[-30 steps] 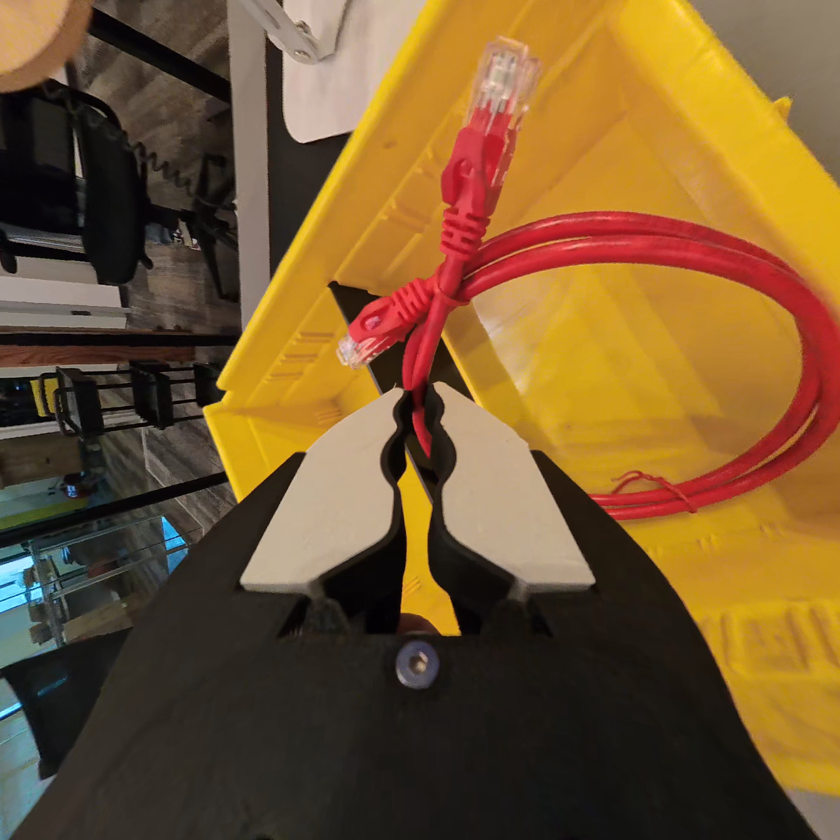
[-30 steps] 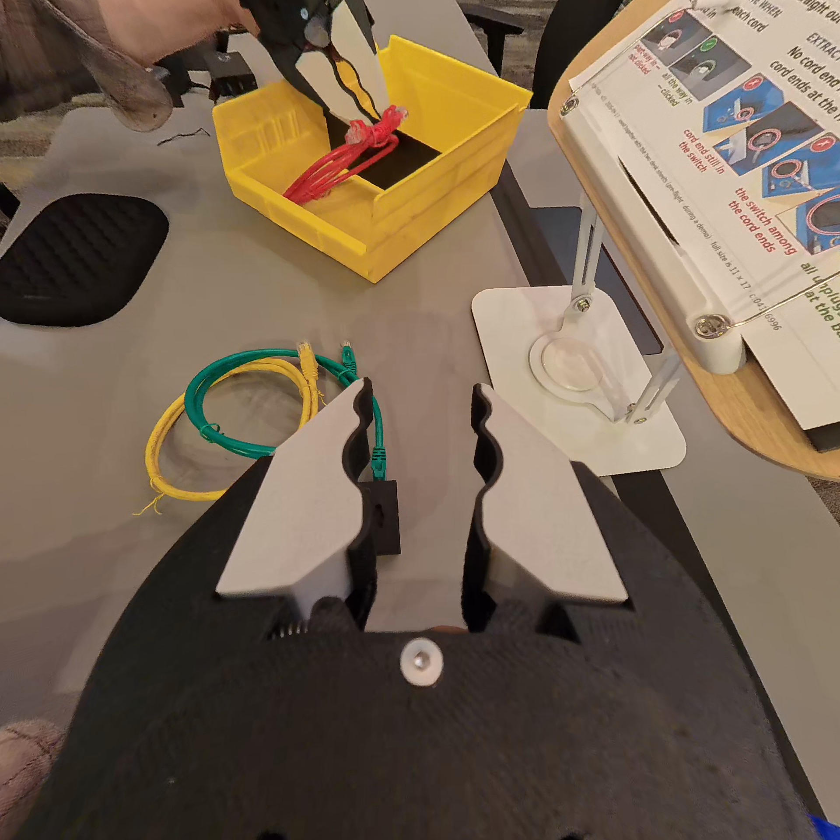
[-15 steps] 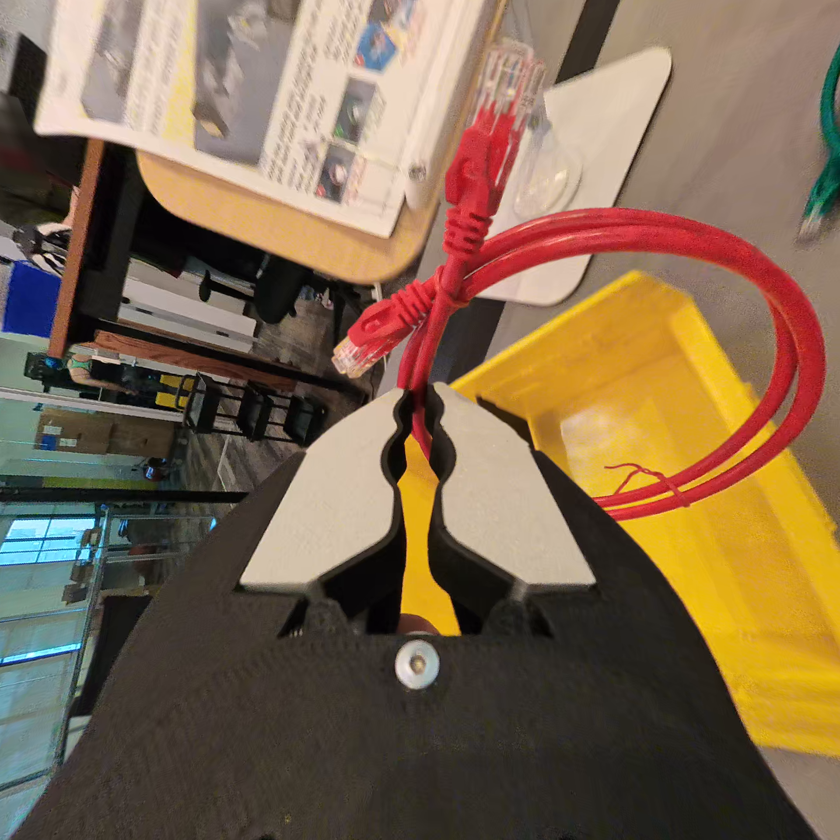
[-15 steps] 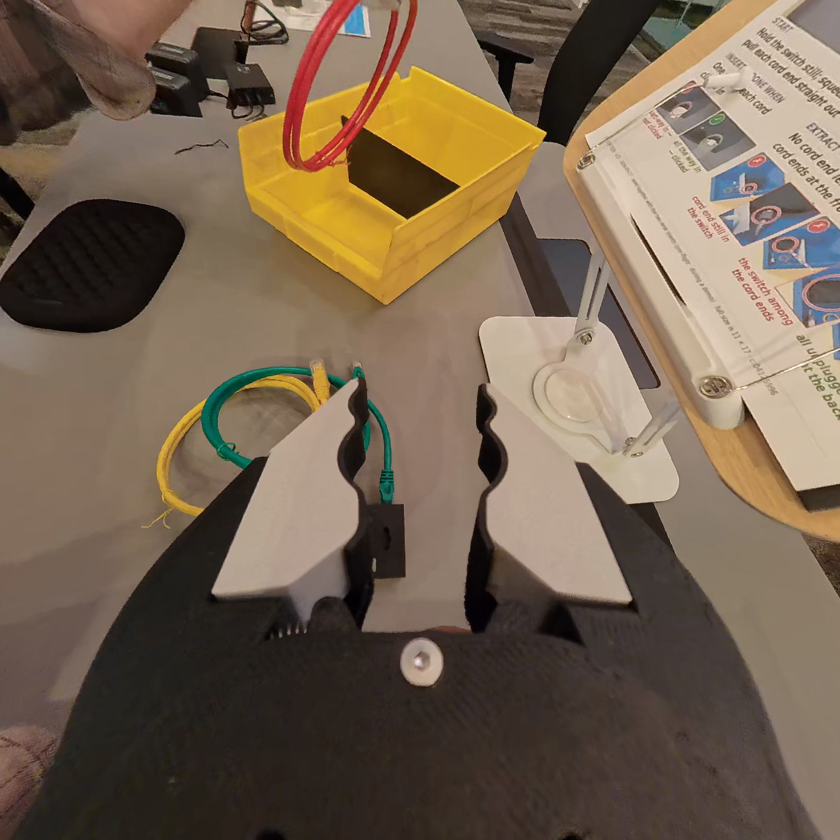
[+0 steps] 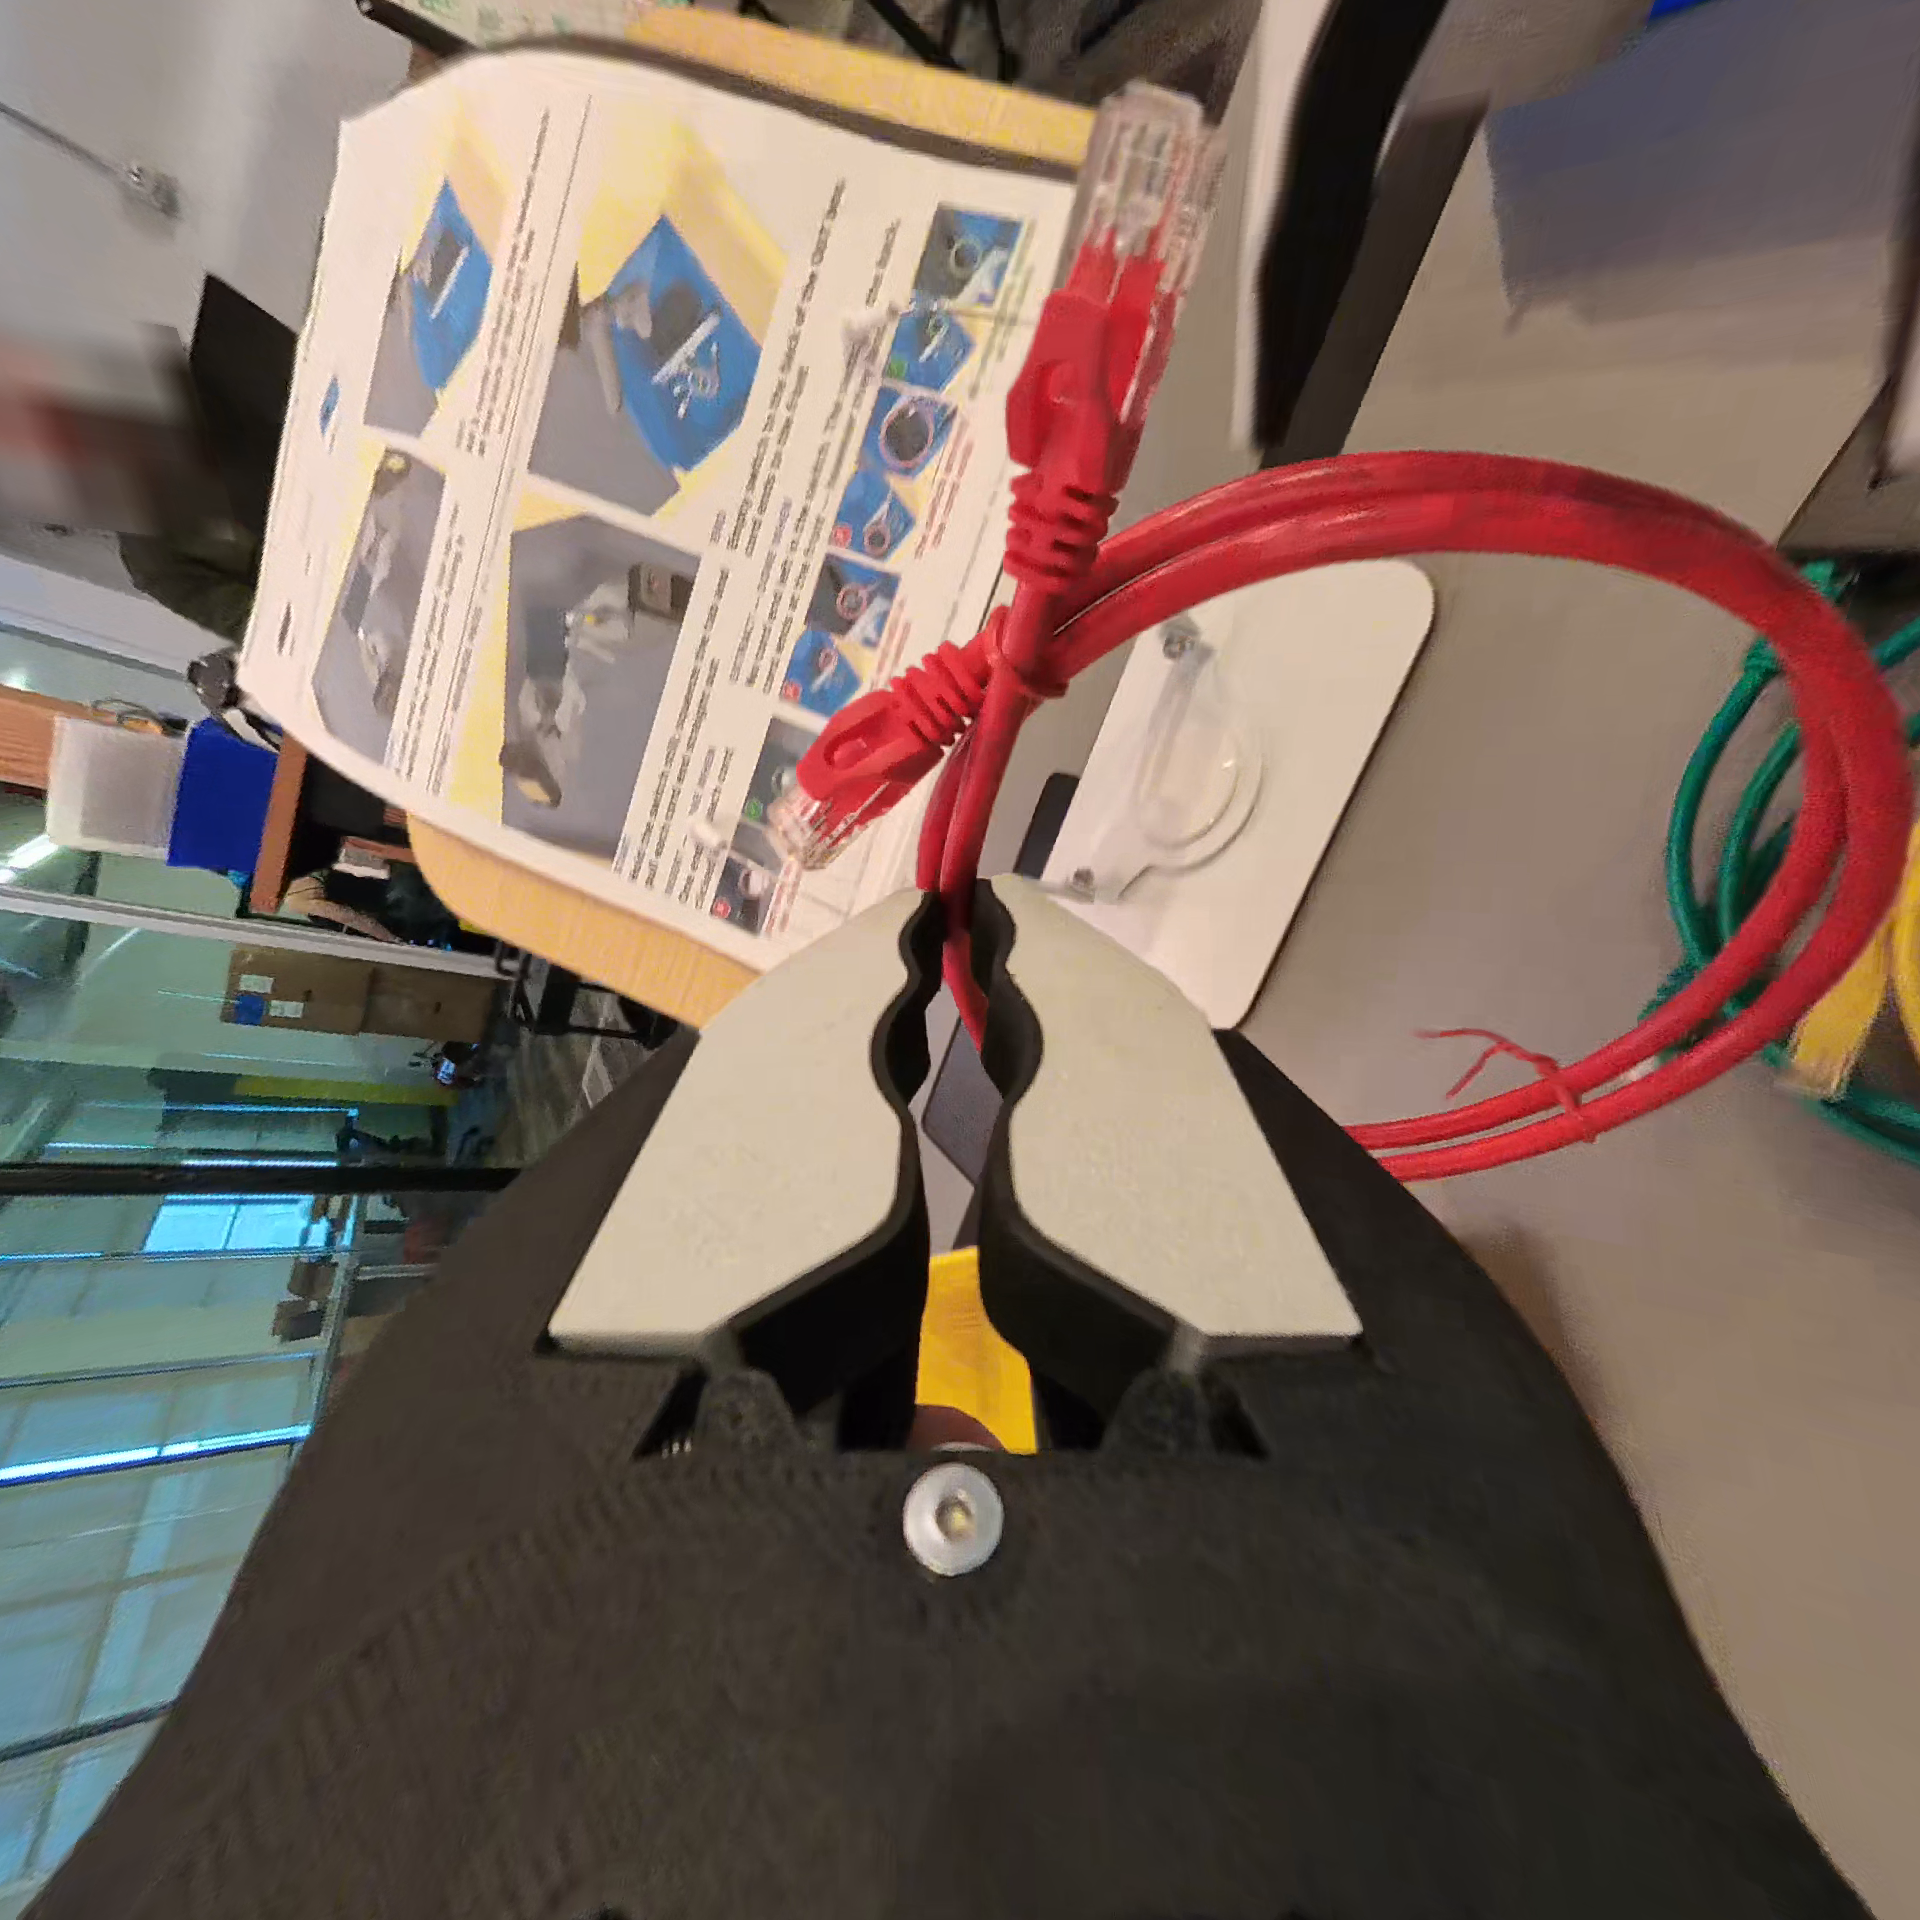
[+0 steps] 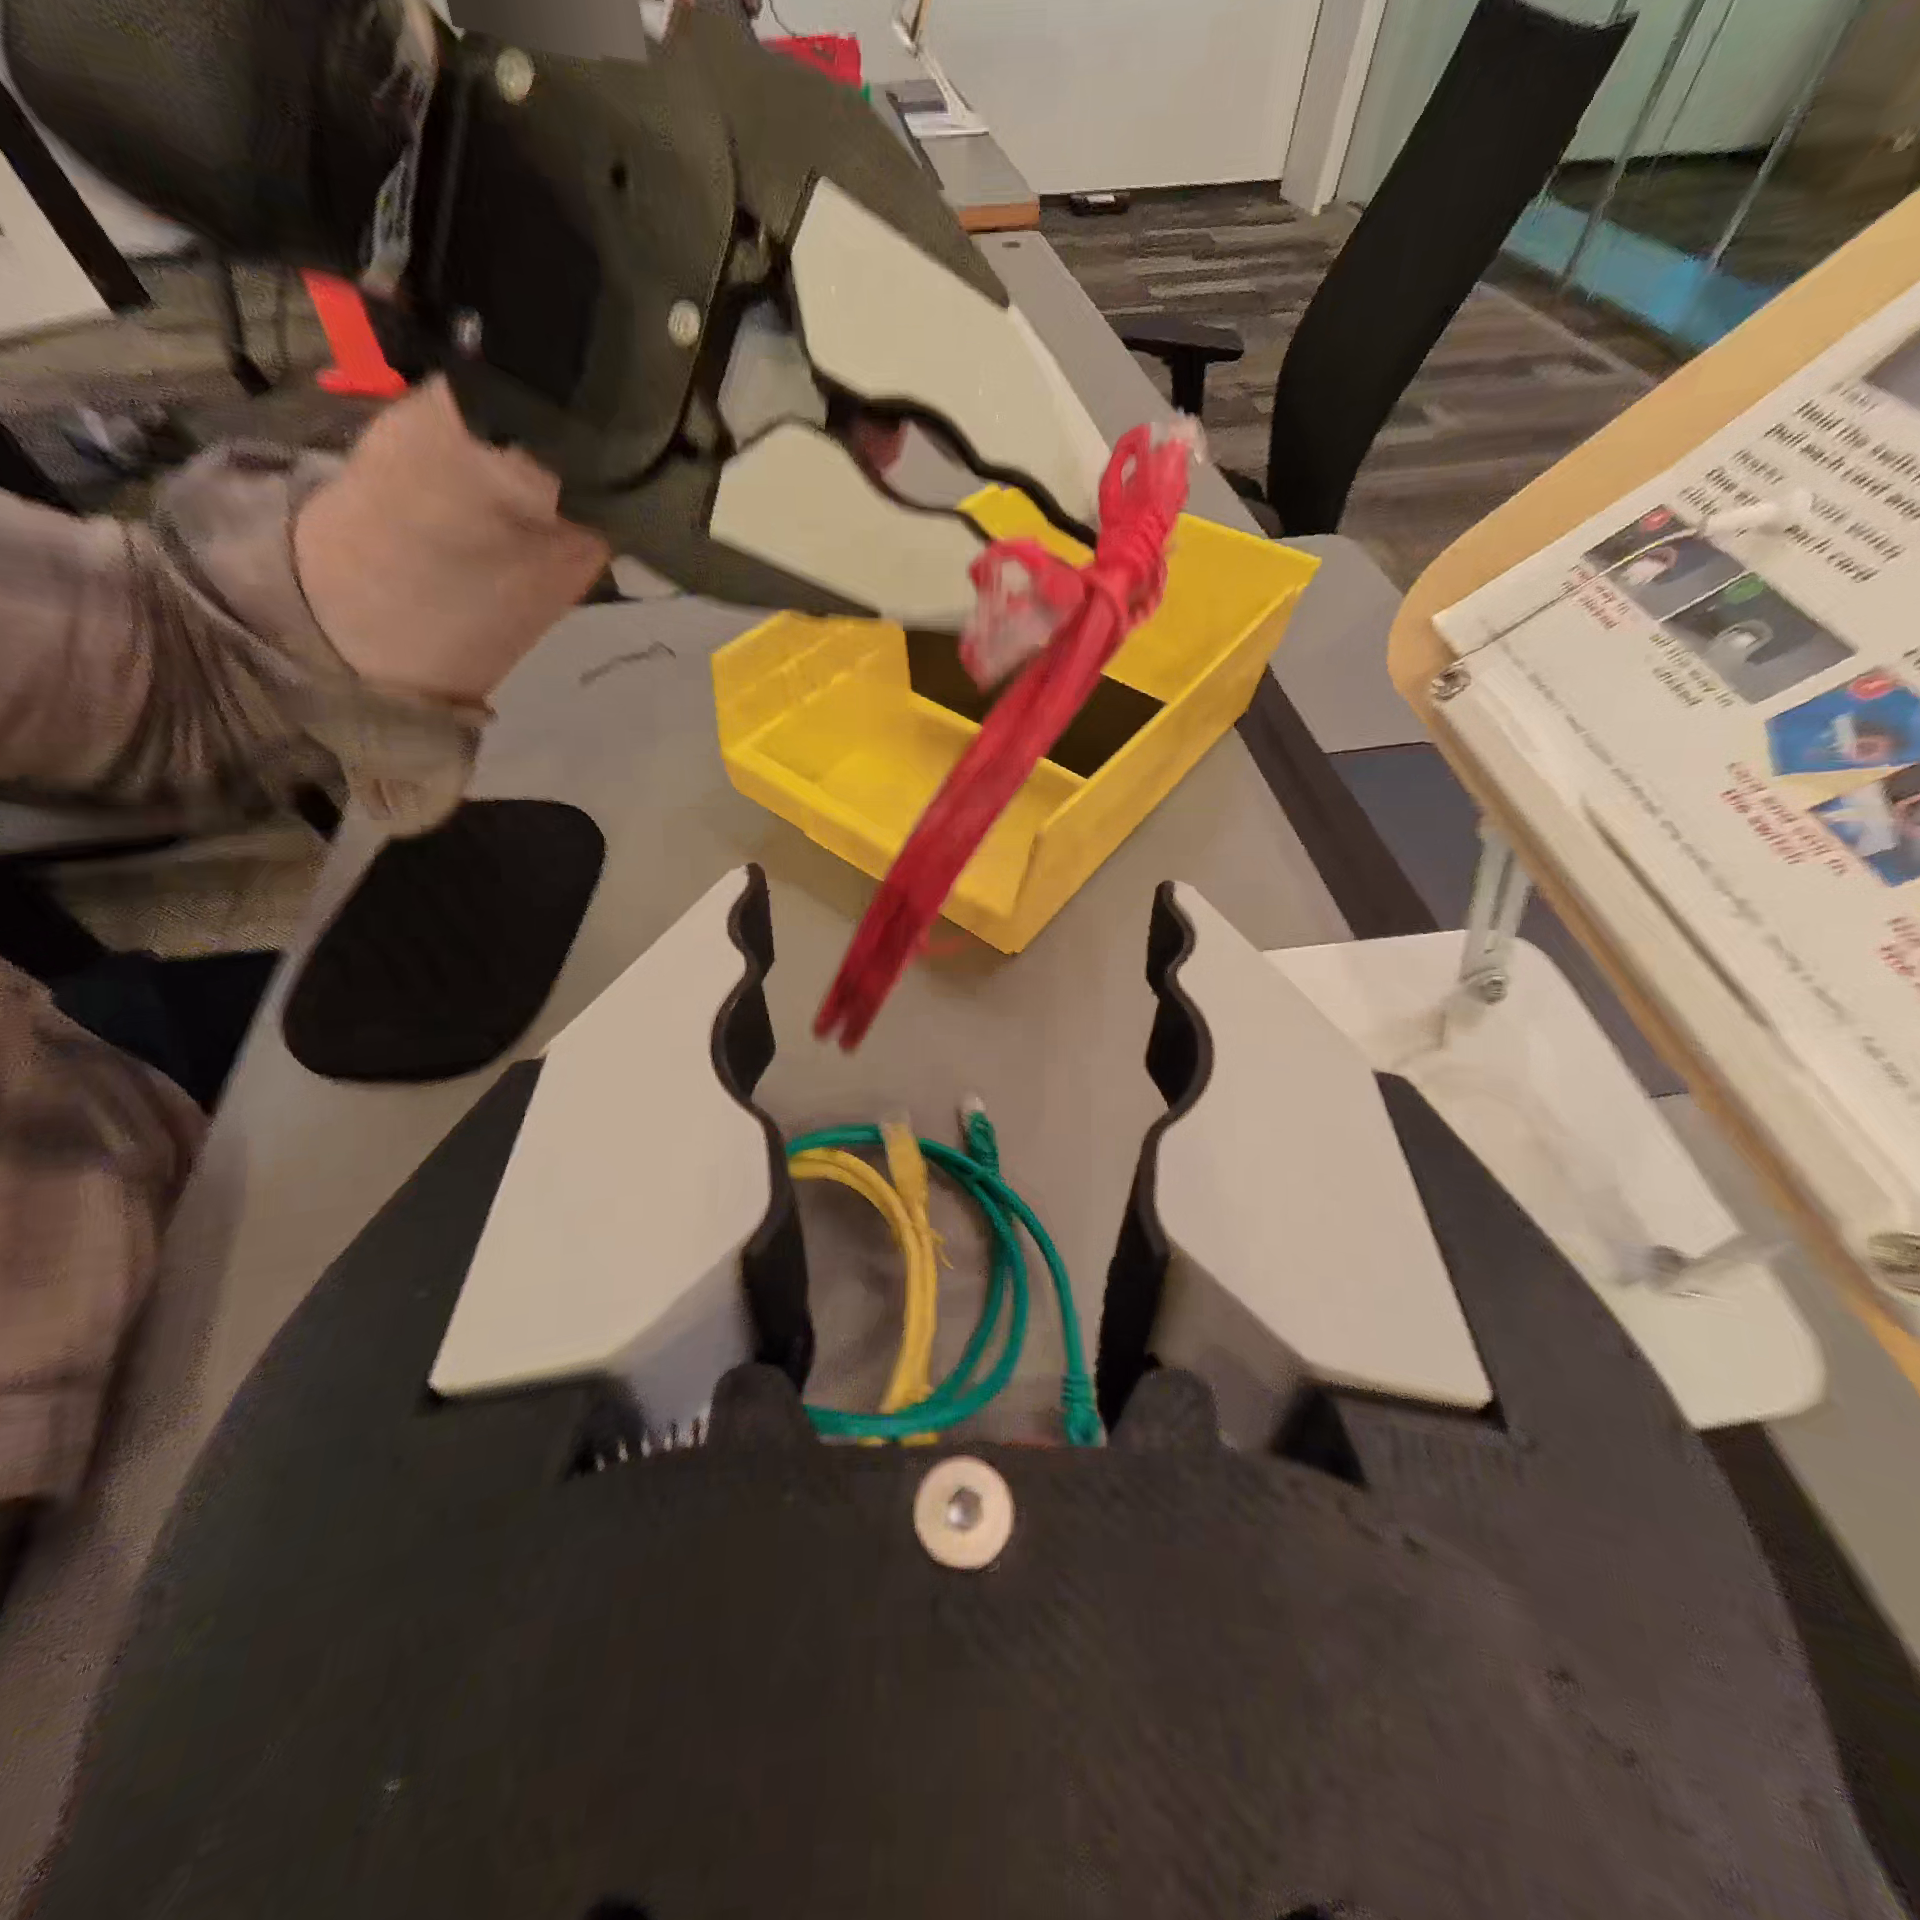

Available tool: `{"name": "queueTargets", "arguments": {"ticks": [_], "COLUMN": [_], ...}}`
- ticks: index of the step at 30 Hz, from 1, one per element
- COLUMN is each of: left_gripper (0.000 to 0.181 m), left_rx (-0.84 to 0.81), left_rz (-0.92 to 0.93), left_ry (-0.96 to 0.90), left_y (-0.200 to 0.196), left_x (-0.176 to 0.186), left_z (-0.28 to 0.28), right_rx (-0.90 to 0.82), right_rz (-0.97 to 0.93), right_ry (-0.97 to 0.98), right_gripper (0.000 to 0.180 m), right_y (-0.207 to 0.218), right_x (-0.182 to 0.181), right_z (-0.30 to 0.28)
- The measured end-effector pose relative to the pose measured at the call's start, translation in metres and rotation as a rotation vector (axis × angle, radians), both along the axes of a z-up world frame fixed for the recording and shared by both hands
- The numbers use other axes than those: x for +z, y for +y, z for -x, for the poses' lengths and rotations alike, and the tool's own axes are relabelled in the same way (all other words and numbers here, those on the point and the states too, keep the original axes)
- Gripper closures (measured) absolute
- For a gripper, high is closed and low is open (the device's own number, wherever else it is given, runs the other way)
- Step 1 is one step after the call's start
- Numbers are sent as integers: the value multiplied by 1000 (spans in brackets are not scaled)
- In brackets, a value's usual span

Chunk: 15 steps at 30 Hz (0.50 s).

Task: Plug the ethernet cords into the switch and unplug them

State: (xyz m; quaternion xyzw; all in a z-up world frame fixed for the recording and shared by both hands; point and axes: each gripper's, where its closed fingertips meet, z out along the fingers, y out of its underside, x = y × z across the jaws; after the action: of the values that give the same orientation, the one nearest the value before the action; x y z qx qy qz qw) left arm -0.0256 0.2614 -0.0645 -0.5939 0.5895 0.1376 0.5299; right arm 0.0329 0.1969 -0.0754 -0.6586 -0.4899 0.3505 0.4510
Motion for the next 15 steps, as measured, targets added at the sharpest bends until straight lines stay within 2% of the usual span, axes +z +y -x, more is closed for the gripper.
{"name": "queueTargets", "arguments": {"ticks": [6,10,13,15], "left_gripper": [175,175,175,168], "left_rx": [-21,-35,-61,-61], "left_rz": [11,41,59,70], "left_ry": [-25,-39,-54,-57], "left_y": [-5,-4,-6,-7], "left_x": [-11,-17,-19,-19], "left_z": [-35,-40,-39,-32], "right_rx": [20,9,-9,-17], "right_rz": [147,152,156,157], "right_ry": [123,177,200,216], "right_gripper": [167,179,178,178], "right_y": [7,14,20,23], "right_x": [-3,-1,-1,0], "right_z": [2,-5,-10,-13]}}
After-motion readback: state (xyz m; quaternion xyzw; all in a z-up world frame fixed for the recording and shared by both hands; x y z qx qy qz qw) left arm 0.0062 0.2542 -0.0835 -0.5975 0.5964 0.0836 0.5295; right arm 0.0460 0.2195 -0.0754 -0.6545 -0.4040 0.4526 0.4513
